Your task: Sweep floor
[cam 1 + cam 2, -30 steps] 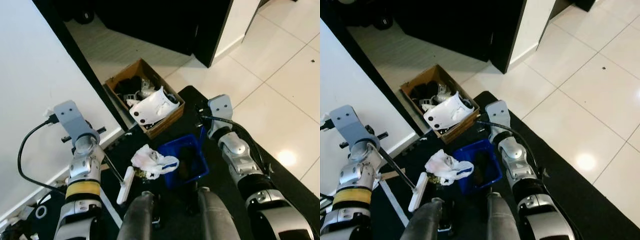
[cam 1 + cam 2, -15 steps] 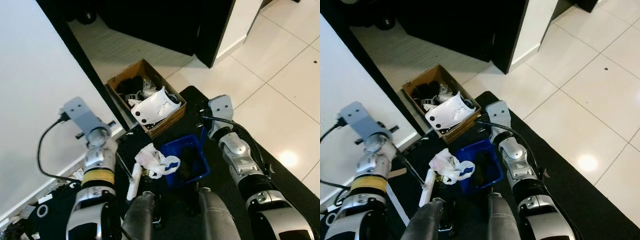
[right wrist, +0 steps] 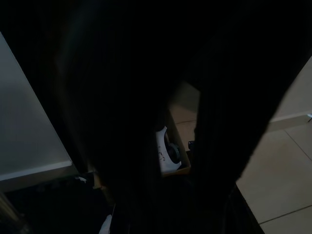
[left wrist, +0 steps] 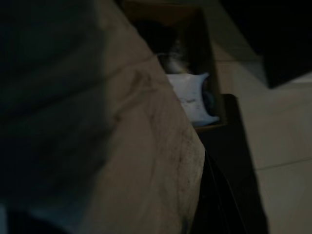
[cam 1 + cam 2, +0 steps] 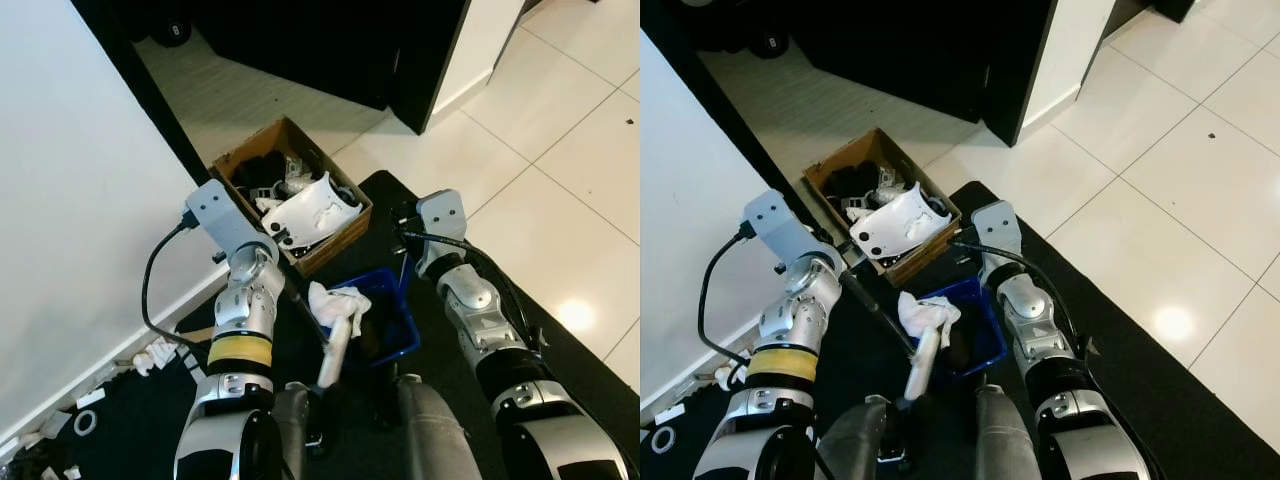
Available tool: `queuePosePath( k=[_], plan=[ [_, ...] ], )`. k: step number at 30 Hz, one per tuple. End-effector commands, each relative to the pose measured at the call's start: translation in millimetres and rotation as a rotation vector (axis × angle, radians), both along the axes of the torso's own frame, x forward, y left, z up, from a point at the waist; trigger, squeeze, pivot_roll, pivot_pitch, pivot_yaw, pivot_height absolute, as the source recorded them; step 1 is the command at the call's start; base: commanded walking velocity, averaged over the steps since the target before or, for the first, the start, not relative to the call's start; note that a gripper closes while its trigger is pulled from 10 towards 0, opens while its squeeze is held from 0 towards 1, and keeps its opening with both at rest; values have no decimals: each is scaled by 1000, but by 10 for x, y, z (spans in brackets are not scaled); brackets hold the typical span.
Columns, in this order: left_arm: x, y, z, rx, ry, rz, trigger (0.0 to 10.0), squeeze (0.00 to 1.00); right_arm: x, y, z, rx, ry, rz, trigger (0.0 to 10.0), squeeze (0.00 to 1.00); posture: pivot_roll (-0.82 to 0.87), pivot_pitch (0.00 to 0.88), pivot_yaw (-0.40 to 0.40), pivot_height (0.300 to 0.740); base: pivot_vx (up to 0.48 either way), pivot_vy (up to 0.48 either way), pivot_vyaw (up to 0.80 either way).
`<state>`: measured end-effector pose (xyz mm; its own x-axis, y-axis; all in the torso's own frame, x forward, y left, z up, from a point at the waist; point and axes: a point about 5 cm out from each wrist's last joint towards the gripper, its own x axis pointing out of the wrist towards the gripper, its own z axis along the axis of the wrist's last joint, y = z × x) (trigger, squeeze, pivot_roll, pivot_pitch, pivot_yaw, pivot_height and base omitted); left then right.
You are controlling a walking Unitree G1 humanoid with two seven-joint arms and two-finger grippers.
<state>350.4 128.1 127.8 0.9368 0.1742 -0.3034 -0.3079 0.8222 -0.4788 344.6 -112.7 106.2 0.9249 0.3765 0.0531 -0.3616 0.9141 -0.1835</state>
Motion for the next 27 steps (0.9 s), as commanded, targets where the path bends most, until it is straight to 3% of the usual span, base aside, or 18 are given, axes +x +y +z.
queuePosePath(
  k=[1,4,9,16,17,21,27],
  plan=[
    [-23,-356,74,-140,-41,-120,10000,0,-72,54,-168,9,76,15,10000,0,-12,307,27,740,0,0,0],
    [-120,-595,119,-115,-34,-297,10000,0,-60,55,-160,9,75,14,10000,0,-4,298,29,740,0,0,0],
    [-215,-651,136,8,-47,-428,10000,0,-48,41,-132,21,57,-1,10000,0,-1,292,32,740,0,0,0],
    [-286,-333,321,202,-96,-521,10000,0,1,-168,122,135,-70,-103,10000,0,21,277,43,740,0,0,0],
    [-288,-185,458,274,-133,-523,10000,0,13,-243,256,168,-125,-134,10000,0,29,271,49,740,0,0,0],
    [-293,16,695,390,-194,-532,10000,0,17,-350,437,199,-198,-171,10000,0,37,261,56,740,0,0,0],
    [-316,160,994,503,-270,-571,10000,0,16,-439,616,229,-269,-200,10000,0,50,252,72,740,0,0,0]
  ],
)
